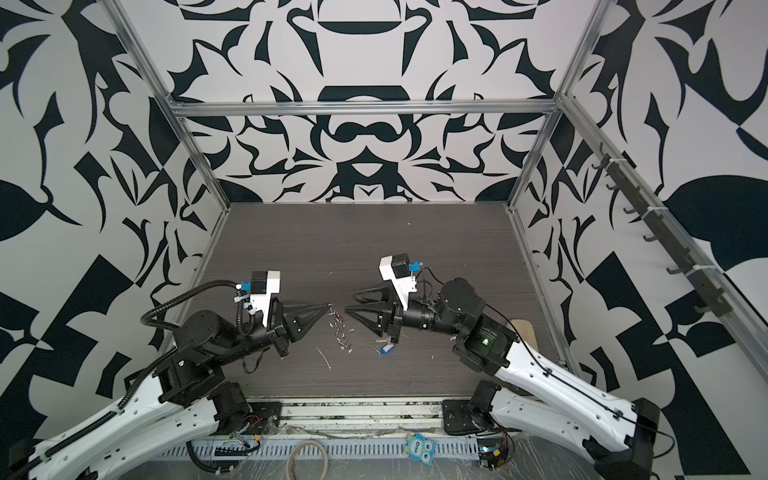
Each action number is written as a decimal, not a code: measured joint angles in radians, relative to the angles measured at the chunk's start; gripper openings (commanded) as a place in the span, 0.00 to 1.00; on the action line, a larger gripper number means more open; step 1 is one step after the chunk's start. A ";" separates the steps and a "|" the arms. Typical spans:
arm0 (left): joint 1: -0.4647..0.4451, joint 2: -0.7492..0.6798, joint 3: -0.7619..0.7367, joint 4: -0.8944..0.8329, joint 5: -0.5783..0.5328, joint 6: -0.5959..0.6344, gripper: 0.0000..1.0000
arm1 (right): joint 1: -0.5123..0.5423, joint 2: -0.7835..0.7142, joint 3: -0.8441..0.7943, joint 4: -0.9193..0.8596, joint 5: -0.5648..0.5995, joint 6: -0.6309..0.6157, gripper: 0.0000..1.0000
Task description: Remove the keys from the keyring
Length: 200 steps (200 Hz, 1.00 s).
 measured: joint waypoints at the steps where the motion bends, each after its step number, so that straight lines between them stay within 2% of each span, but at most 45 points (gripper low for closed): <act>1: 0.000 0.000 -0.001 0.002 0.000 0.000 0.00 | 0.000 0.002 0.000 0.002 0.000 0.002 0.42; 58: 0.000 -0.005 -0.004 0.060 -0.018 -0.013 0.00 | 0.042 0.057 -0.001 0.047 0.047 0.023 0.42; 124: 0.000 -0.026 -0.010 0.052 0.010 -0.023 0.00 | 0.068 0.009 0.003 -0.124 0.122 -0.075 0.43; 200: 0.000 -0.011 -0.011 0.041 0.089 -0.029 0.00 | 0.079 0.066 0.034 -0.078 0.031 -0.060 0.38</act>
